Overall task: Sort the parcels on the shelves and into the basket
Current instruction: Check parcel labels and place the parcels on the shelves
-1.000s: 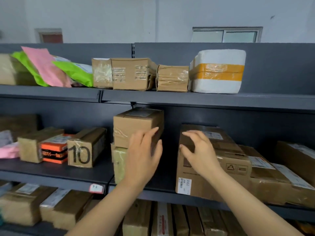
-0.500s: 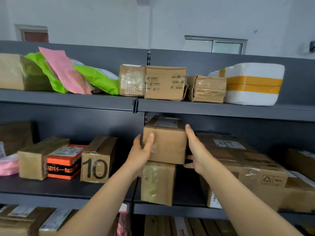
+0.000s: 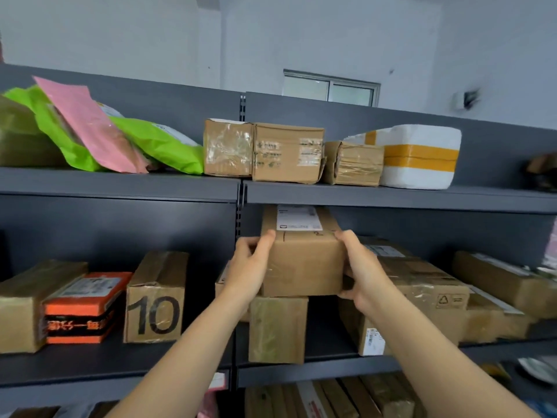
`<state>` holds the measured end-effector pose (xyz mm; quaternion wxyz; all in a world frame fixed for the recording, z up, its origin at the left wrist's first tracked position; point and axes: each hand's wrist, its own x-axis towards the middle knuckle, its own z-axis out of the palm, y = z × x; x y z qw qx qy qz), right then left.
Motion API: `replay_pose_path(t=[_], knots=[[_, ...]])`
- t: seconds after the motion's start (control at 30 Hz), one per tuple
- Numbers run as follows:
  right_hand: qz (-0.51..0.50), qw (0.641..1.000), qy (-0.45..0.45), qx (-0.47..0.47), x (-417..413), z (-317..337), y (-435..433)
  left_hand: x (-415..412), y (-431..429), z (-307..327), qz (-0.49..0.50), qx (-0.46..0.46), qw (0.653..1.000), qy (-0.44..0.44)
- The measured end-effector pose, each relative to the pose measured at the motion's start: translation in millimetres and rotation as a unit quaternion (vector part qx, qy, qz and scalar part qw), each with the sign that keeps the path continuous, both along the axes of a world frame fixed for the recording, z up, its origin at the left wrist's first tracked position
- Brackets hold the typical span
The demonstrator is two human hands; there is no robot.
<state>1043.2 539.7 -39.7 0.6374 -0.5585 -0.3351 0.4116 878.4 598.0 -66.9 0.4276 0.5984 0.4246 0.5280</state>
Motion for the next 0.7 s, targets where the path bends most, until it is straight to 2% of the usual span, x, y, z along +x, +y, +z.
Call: replay_pose_path(t=[0.13,0.27,0.33,0.4,0.47,0.6,0.7], knots=[[-0.060,0.998,0.002,0.019,18,0,-19,6,-15,0,-0.056,0.052,0.995,0.057],[-0.102,0.994,0.016,0.048,37,5,-37,10,-17,-13,-0.034,0.107,0.982,0.153],[-0.117,0.991,0.016,0.063,46,6,-45,13,-14,-23,0.002,0.122,0.961,0.248],[-0.135,0.987,0.007,0.084,52,7,-52,18,-15,-35,0.033,0.137,0.926,0.350],[-0.153,0.983,0.003,0.102,58,8,-56,23,-18,-47,0.056,0.132,0.897,0.417],[-0.186,0.970,-0.052,0.148,63,6,-63,33,-23,-69,0.127,0.120,0.887,0.428],[-0.205,0.958,-0.088,0.181,61,3,-65,36,-22,-72,0.162,0.113,0.906,0.374]])
